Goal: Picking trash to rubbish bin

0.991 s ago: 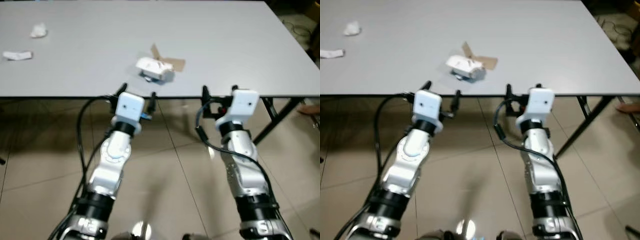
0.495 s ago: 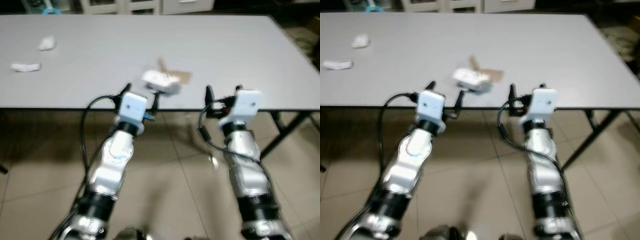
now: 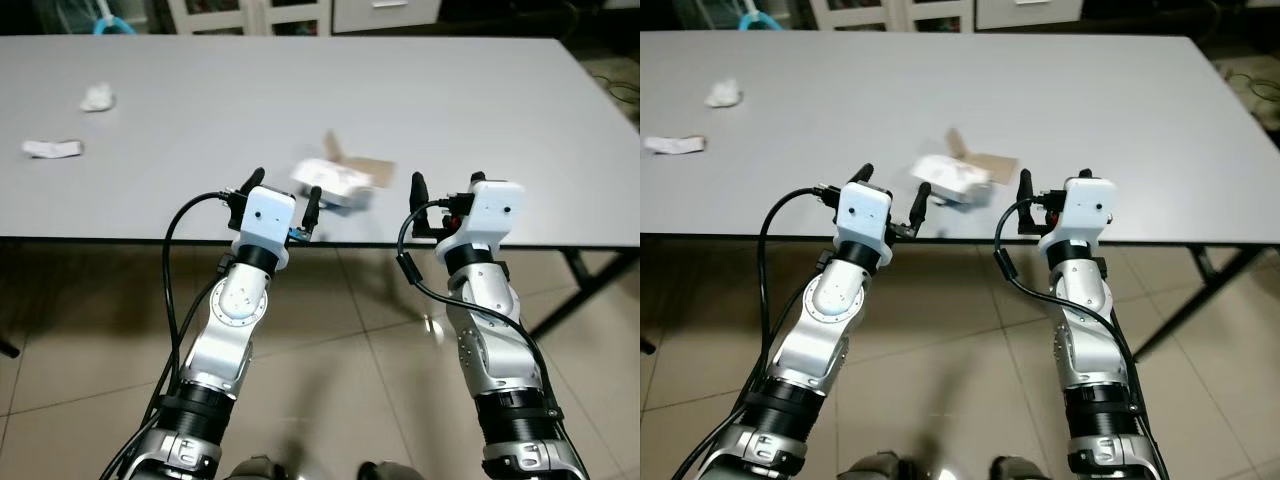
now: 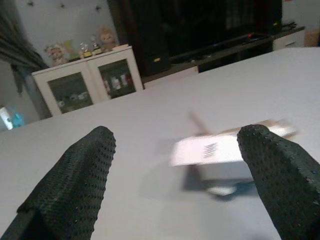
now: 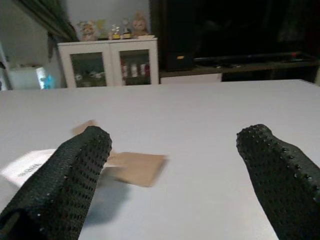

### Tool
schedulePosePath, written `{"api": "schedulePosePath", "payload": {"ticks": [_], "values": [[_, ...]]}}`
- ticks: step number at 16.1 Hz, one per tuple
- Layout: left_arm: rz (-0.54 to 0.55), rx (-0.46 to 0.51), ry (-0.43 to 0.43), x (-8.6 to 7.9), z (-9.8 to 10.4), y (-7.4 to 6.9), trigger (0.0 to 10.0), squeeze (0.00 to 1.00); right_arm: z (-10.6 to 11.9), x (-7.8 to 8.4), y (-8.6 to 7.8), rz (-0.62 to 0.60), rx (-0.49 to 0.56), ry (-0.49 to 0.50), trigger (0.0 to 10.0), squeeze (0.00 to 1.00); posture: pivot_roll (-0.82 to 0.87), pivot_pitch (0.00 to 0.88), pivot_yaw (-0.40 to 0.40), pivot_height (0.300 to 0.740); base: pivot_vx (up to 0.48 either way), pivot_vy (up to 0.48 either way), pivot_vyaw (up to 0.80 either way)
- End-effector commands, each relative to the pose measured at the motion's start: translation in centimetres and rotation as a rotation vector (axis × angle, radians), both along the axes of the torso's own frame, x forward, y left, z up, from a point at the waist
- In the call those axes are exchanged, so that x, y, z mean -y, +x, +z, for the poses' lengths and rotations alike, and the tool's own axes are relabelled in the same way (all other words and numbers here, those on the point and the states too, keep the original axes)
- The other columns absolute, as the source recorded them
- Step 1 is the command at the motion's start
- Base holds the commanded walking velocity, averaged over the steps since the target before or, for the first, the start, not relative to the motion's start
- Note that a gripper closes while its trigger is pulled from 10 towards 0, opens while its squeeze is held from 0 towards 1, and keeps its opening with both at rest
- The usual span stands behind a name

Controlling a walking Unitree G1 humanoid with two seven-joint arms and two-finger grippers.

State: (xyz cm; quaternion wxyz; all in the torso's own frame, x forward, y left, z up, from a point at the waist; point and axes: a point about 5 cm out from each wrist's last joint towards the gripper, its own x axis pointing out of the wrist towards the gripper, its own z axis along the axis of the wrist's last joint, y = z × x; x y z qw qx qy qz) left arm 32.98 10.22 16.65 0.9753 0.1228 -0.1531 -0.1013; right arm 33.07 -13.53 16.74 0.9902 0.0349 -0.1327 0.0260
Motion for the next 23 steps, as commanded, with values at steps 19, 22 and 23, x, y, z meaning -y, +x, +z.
{"api": "schedulePosePath", "payload": {"ticks": [19,22,23], "values": [[-0.118,0.043,0.105,-0.6,1.1,-0.2,10.0,0.0,-0.4,-0.3,-0.1,0.001,-0.014,0.008,10.0,0.0,-0.01,0.178,0.018,0.74,0.149,0.0,0.0],[-0.195,0.113,0.369,-1.0,2.0,-0.1,10.0,0.0,-0.4,-0.4,-0.1,0.002,-0.014,0.009,10.0,0.0,0.0,0.173,0.021,0.74,0.0,0.0,0.0],[-0.247,0.141,0.521,-1.1,2.1,-0.2,10.0,0.0,-0.4,-0.4,0.0,0.002,-0.015,0.009,10.0,0.0,0.0,0.17,0.024,0.74,0.0,0.0,0.0]]}}
